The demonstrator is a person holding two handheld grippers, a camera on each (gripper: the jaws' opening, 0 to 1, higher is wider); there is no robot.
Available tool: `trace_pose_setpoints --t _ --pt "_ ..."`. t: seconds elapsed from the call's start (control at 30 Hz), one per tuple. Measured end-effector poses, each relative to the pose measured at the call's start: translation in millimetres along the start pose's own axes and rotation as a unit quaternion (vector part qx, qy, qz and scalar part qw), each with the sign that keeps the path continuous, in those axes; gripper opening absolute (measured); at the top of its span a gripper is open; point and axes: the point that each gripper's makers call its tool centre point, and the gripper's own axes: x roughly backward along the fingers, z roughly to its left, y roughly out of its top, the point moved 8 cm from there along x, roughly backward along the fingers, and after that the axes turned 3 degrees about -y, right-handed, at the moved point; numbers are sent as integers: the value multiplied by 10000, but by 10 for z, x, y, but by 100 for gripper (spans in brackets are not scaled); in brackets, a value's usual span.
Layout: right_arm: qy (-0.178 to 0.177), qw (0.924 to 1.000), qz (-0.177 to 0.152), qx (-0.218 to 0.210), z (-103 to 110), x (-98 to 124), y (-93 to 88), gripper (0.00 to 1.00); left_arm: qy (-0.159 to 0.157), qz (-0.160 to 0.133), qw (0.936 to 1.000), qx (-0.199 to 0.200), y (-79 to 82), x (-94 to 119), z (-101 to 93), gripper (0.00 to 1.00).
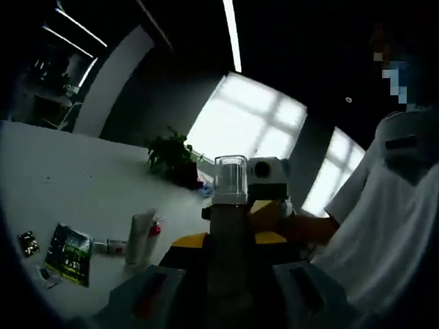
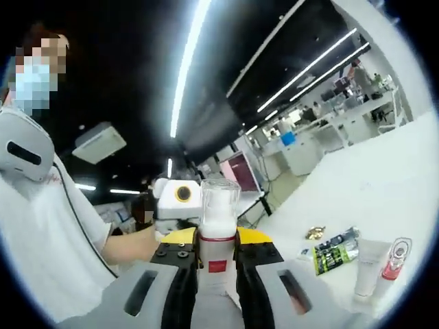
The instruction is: Arrange the skincare products in the storage area until every visible bottle or jar stands upright without overlapping.
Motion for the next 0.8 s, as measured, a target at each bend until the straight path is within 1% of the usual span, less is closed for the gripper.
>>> trace_pose_setpoints --t 0.07,0.13,0.17,0.2,0.3,0.33,0.4,0.43,0.47,0.53,0.57,0.6,0.63,0.73,0.8 --pt "-244 9997 43 62 -41 -11 4 20 267 -2 9996 -75 0 -13 20 25" --pt "-720 9973 109 37 -90 -30 11 20 693 -24 9974 -187 -3 -36 62 25" --pt "-866 9962 97 63 -102 -39 16 20 800 -27 9962 -335 6 -45 71 25" --pt "-1106 9938 83 106 -121 -51 23 20 942 2 9944 -489 12 -49 80 25" --pt "-1543 9877 124 196 -141 -94 30 20 1410 137 9867 -800 31 -68 123 24" --pt "-1645 9860 131 261 -142 -109 34 20 1625 170 9825 -897 33 -89 134 24" --pt "-1879 9815 178 332 -141 -147 28 20 1911 238 9753 -1080 29 -120 146 24" --pt "-2013 9786 199 367 -154 -173 26 20 2192 274 9683 -1166 19 -132 169 23" --pt "-2070 9775 186 364 -164 -190 23 20 2464 209 9618 -1176 3 -178 159 23" --pt "-2149 9760 206 272 -192 -211 5 20 2748 236 9543 -1151 -35 -221 151 22" --pt "-2215 9747 204 227 -204 -214 -7 20 2912 239 9493 -1158 -56 -236 158 22" --pt "-2291 9731 193 155 -194 -218 -23 20 2988 218 9480 -1074 -70 -241 161 21" --pt "-2330 9721 188 181 -188 -220 -32 20 3022 172 9481 -968 -86 -251 157 21" --pt "-2385 9705 189 298 -151 -217 -52 20 3014 134 9489 -931 -95 -237 148 21" --pt "-2373 9707 212 300 -146 -213 -57 20 2972 138 9506 -883 -110 -219 152 21"
